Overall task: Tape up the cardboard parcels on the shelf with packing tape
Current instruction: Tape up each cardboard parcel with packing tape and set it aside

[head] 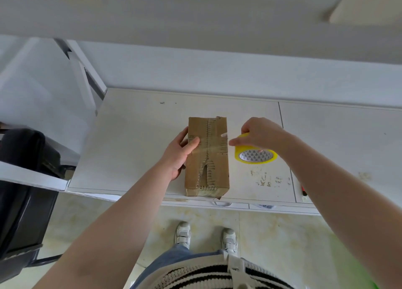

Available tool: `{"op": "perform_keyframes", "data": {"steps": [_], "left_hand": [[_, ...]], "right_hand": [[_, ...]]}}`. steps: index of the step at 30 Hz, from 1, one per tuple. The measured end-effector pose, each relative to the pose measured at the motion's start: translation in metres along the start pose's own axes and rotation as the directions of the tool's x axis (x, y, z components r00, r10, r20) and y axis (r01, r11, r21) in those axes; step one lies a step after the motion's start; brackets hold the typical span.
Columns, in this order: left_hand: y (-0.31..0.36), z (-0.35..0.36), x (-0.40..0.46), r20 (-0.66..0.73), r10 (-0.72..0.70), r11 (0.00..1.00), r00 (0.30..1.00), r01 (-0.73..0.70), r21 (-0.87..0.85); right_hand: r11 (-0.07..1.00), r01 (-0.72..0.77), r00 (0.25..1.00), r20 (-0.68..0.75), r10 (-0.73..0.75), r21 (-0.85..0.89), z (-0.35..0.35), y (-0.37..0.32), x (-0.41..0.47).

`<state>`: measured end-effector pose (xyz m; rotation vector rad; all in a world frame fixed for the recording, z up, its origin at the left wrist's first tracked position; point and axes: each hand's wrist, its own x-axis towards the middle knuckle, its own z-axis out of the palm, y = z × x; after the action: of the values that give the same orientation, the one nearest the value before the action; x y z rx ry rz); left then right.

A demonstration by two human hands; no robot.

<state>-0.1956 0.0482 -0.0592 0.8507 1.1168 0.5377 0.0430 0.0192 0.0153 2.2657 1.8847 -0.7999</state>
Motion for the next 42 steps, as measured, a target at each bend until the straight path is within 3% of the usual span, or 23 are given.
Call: {"op": "perform_keyframes", "data": {"steps": [3, 6, 7, 8, 9, 11, 14, 17, 21, 24, 29, 32, 35, 42], "left_hand": [[0.004, 0.002, -0.005, -0.013, 0.038, 0.995, 0.999, -0.036, 0.088], [0.012, 0.008, -0.006, -0.092, 0.142, 0.89, 0.986, -0.086, 0.449], [0.015, 0.012, -0.004, -0.138, 0.174, 0.755, 0.975, -0.042, 0.654], [0.02, 0.02, -0.005, -0.174, 0.229, 0.555, 0.958, 0.019, 0.832], [0.024, 0.03, -0.006, -0.174, 0.309, 0.364, 0.935, 0.052, 0.93], [0.026, 0.052, -0.008, -0.057, 0.459, 0.137, 0.887, -0.008, 0.99], [0.011, 0.066, -0.006, 0.054, 0.487, -0.031, 0.872, -0.044, 0.999], [0.0, 0.06, 0.0, 0.044, 0.464, -0.117, 0.885, 0.012, 0.993], [0.0, 0.062, 0.003, 0.052, 0.444, -0.117, 0.895, 0.001, 0.993], [0.006, 0.063, 0.0, 0.003, 0.392, -0.048, 0.92, 0.018, 0.999], [0.011, 0.046, -0.005, -0.019, 0.388, 0.026, 0.922, 0.01, 1.0], [0.017, 0.017, -0.006, 0.005, 0.371, 0.162, 0.929, -0.07, 0.984], [0.023, -0.007, -0.006, -0.001, 0.313, 0.293, 0.95, -0.095, 0.951], [0.042, -0.02, -0.014, -0.108, 0.024, 0.476, 0.994, 0.084, 0.876]], "right_hand": [[0.992, -0.023, 0.999, 0.047, 0.018, 0.122, 0.02, 0.011, 0.007], [0.973, -0.051, 0.996, 0.078, 0.034, 0.227, 0.031, 0.014, 0.01], [0.971, -0.049, 0.996, 0.083, 0.03, 0.232, 0.032, 0.014, 0.01], [0.972, -0.045, 0.996, 0.088, 0.026, 0.231, 0.031, 0.014, 0.011], [0.973, -0.045, 0.995, 0.096, 0.023, 0.226, 0.031, 0.014, 0.012], [0.977, -0.046, 0.994, 0.107, 0.024, 0.21, 0.03, 0.016, 0.012], [0.974, -0.051, 0.994, 0.106, 0.028, 0.22, 0.032, 0.018, 0.013], [0.972, -0.045, 0.995, 0.094, 0.024, 0.232, 0.035, 0.017, 0.012], [0.972, -0.051, 0.995, 0.097, 0.03, 0.229, 0.033, 0.015, 0.009], [0.97, -0.049, 0.996, 0.085, 0.029, 0.24, 0.033, 0.012, 0.005], [0.907, 0.011, 0.998, 0.053, -0.036, 0.421, 0.021, 0.005, -0.006], [0.858, 0.071, 0.996, 0.015, -0.091, 0.509, 0.007, -0.004, -0.013], [0.864, 0.119, 0.992, -0.032, -0.119, 0.49, 0.009, -0.023, -0.011], [0.922, 0.128, 0.991, -0.083, -0.105, 0.365, 0.014, -0.056, -0.004]]}}
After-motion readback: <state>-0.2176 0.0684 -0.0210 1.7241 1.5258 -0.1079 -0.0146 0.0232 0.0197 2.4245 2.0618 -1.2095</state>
